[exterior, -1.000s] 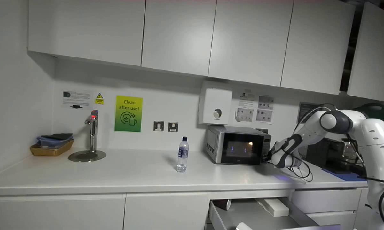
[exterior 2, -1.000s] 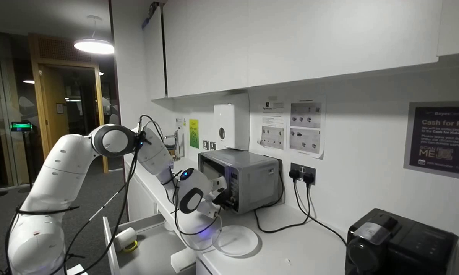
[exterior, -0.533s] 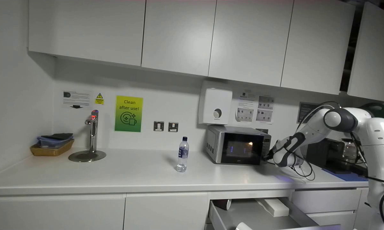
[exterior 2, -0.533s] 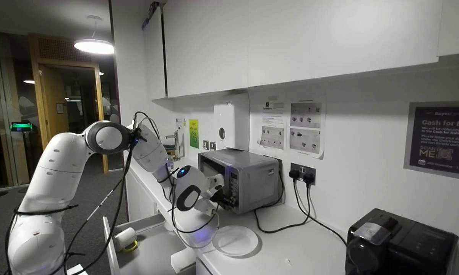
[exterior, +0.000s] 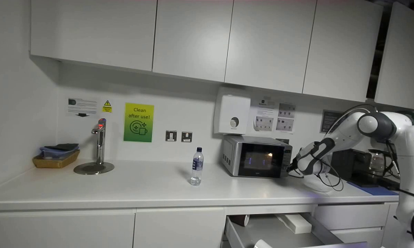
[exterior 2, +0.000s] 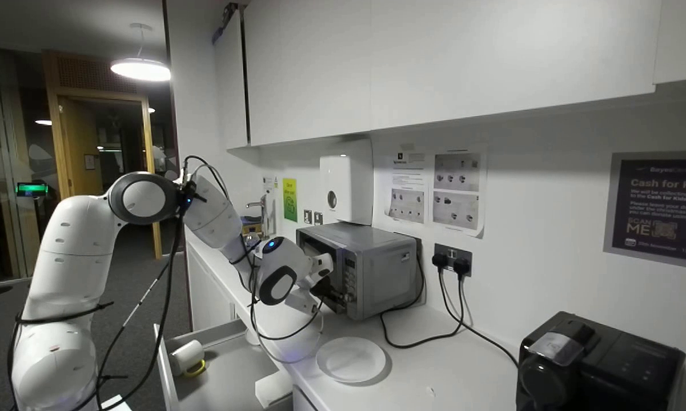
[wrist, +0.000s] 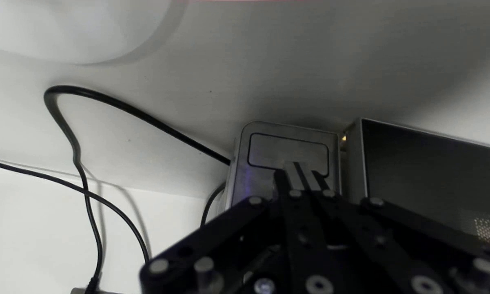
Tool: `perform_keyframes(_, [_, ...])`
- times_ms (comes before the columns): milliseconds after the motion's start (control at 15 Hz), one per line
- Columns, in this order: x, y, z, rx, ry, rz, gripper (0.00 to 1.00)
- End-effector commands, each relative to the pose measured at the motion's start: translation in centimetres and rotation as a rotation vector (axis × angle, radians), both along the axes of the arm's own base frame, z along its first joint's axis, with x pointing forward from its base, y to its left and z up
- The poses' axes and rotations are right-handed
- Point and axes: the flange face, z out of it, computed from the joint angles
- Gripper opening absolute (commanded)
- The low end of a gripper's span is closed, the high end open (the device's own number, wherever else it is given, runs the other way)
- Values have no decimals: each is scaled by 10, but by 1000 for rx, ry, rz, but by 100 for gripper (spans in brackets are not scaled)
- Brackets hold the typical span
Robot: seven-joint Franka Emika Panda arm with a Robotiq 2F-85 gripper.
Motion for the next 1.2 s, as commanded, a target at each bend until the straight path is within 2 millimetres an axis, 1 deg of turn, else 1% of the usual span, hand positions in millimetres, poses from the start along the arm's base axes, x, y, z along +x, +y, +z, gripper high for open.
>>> perform_keyframes(0, [-22, -7, 17, -1, 67, 0, 0])
perform_keyframes(133, [-28, -13, 20, 3, 109, -6, 0])
perform_keyframes(333, [-35, -15, 28, 15, 155, -4, 0])
perform_keyframes(600, [-45, -8, 45, 22, 222, 24, 0])
perform_keyframes(867, [-55, 1, 71, 44, 282, 72, 0])
perform_keyframes(1133, [-65, 2, 99, 55, 339, 117, 0])
